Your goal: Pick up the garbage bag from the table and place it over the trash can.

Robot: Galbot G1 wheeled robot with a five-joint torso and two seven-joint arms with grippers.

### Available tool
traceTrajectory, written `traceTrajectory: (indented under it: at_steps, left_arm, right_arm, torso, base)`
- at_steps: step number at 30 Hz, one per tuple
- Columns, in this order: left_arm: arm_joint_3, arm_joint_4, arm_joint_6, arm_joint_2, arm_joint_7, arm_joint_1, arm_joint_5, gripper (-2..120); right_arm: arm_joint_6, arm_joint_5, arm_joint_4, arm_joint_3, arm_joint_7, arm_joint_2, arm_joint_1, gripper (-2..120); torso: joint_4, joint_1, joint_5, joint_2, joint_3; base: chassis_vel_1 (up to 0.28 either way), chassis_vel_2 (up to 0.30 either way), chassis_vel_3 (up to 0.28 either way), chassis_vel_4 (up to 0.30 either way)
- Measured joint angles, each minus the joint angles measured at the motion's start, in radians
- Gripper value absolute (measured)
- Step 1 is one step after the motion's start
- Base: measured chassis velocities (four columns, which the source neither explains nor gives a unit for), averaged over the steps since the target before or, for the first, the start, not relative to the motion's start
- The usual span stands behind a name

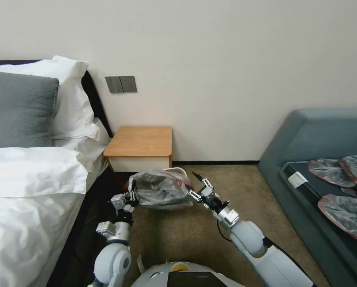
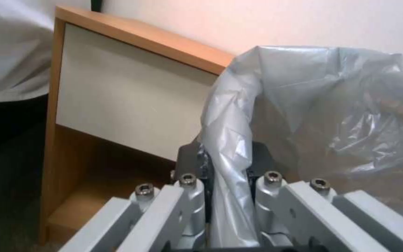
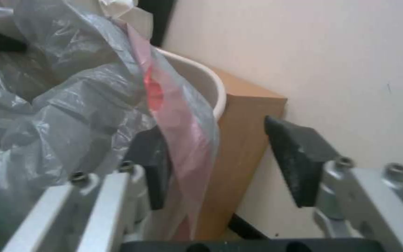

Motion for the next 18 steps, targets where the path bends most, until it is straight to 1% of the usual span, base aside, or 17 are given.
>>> traceTrajectory:
  at_steps: [2, 3, 4, 5, 7, 8, 11, 13, 14, 15, 17, 18]
  left_arm:
    - [0.000, 0.001, 0.000, -0.001, 0.000, 0.000, 0.001, 7]
    - [0.001, 0.003, 0.000, -0.002, 0.000, 0.000, 0.002, 7]
    - [0.001, 0.003, 0.000, -0.002, 0.000, 0.000, 0.002, 7]
    - [0.001, 0.004, 0.000, -0.002, 0.000, 0.000, 0.002, 7]
    - [0.001, 0.006, 0.000, -0.002, 0.000, -0.001, 0.002, 7]
    - [0.001, 0.006, 0.000, -0.002, 0.000, -0.001, 0.002, 7]
    - [0.000, 0.008, -0.002, -0.001, 0.005, -0.002, 0.006, 7]
    - [0.000, 0.011, -0.006, -0.001, 0.010, -0.002, 0.010, 7]
    - [-0.003, 0.019, -0.019, 0.000, 0.029, -0.002, 0.021, 7]
    - [-0.005, 0.024, -0.027, 0.002, 0.046, -0.002, 0.027, 7]
    - [-0.006, 0.026, -0.031, 0.003, 0.054, -0.001, 0.028, 7]
    - [-0.012, 0.033, -0.042, 0.006, 0.077, -0.001, 0.033, 7]
  right_arm:
    - [0.001, 0.000, -0.003, 0.000, 0.001, 0.001, 0.000, 37]
    - [0.001, 0.000, -0.003, 0.000, 0.001, 0.001, -0.001, 34]
    - [0.001, 0.000, -0.003, 0.000, 0.001, 0.001, -0.001, 34]
    - [0.003, 0.000, -0.003, 0.001, 0.002, 0.002, -0.002, 28]
    - [0.004, 0.000, -0.003, 0.001, 0.002, 0.002, -0.004, 22]
    - [0.004, 0.000, -0.003, 0.001, 0.002, 0.002, -0.004, 22]
    - [0.005, 0.000, -0.001, 0.003, 0.003, 0.001, -0.005, 5]
    - [0.005, 0.000, -0.001, 0.003, 0.003, 0.001, -0.003, 3]
    - [0.005, 0.001, 0.000, 0.004, 0.004, 0.000, -0.001, 0]
    - [0.004, 0.001, 0.000, 0.006, 0.005, 0.000, 0.000, 0]
    - [0.004, 0.002, 0.001, 0.006, 0.006, 0.000, 0.001, 0]
    - [0.004, 0.004, 0.002, 0.011, 0.008, 0.000, 0.004, 0]
  torso:
    - [0.0000, 0.000, 0.0000, 0.000, 0.000]
    - [0.0001, 0.000, 0.0000, 0.000, 0.000]
    - [0.0001, 0.000, 0.0000, 0.000, 0.000]
    - [0.0000, 0.000, -0.0001, 0.000, 0.000]
    - [0.0000, 0.000, 0.0000, 0.000, 0.000]
    - [0.0000, 0.000, 0.0000, 0.000, 0.000]
    - [0.0000, 0.000, 0.0000, 0.000, 0.000]
    - [0.0000, 0.000, 0.0000, 0.000, 0.000]
    - [0.0000, 0.000, -0.0001, 0.000, 0.000]
    - [0.0000, 0.000, 0.0000, 0.000, 0.000]
    - [0.0000, 0.000, 0.0000, 0.000, 0.000]
    - [0.0000, 0.000, 0.0000, 0.000, 0.000]
  base:
    - [0.000, 0.000, 0.000, 0.000]
    - [0.000, 0.000, 0.000, 0.000]
    - [0.000, 0.000, 0.000, 0.000]
    - [0.000, 0.000, 0.000, 0.000]
    - [0.000, 0.000, 0.000, 0.000]
    - [0.000, 0.000, 0.000, 0.000]
    - [0.000, 0.000, 0.000, 0.000]
    - [0.000, 0.000, 0.000, 0.000]
    - [0.000, 0.000, 0.000, 0.000]
    - [0.000, 0.000, 0.000, 0.000]
    - [0.000, 0.000, 0.000, 0.000]
    - [0.000, 0.000, 0.000, 0.000]
